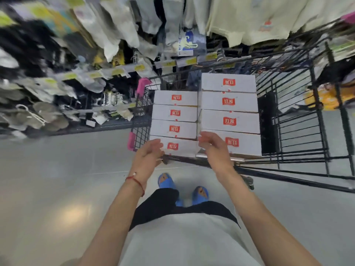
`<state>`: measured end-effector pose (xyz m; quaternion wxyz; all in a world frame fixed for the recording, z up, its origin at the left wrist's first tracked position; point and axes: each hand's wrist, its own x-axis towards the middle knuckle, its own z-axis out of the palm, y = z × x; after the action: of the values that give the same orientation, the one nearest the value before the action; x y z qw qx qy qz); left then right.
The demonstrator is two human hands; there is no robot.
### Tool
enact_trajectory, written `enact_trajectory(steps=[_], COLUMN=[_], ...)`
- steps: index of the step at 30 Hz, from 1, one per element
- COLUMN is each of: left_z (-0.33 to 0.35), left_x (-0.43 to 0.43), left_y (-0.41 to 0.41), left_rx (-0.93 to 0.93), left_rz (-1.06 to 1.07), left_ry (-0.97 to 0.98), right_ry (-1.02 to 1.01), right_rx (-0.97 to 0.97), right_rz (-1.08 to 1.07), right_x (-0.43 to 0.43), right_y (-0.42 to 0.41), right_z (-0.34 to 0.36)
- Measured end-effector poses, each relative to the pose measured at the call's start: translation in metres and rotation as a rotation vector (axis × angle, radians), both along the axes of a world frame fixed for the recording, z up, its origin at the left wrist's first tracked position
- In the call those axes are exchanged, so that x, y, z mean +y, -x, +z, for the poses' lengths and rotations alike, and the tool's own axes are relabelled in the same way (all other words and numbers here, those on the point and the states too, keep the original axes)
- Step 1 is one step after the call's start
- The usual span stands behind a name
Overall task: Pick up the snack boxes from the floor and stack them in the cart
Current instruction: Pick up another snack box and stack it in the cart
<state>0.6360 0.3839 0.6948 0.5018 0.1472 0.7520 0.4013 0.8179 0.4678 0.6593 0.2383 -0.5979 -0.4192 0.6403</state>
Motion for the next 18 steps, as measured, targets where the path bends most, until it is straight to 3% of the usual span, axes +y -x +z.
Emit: enact_trajectory(steps=[9,18], left_z=[0.027,0.033], left_x=[-0.076,-0.180], left_y=[0.085,0.216], left_rx=[-0.016,-0.019], left_rz=[0.411,0.655], left_ry=[-0.124,-0.184], right_ry=[-0.126,-0.217], right_rx=[0.032,0.058], right_rz=[0.461,0.765], right_x=[-0.035,-0.104], right_y=[0.135,0.303], right_z=[0.035,0.047])
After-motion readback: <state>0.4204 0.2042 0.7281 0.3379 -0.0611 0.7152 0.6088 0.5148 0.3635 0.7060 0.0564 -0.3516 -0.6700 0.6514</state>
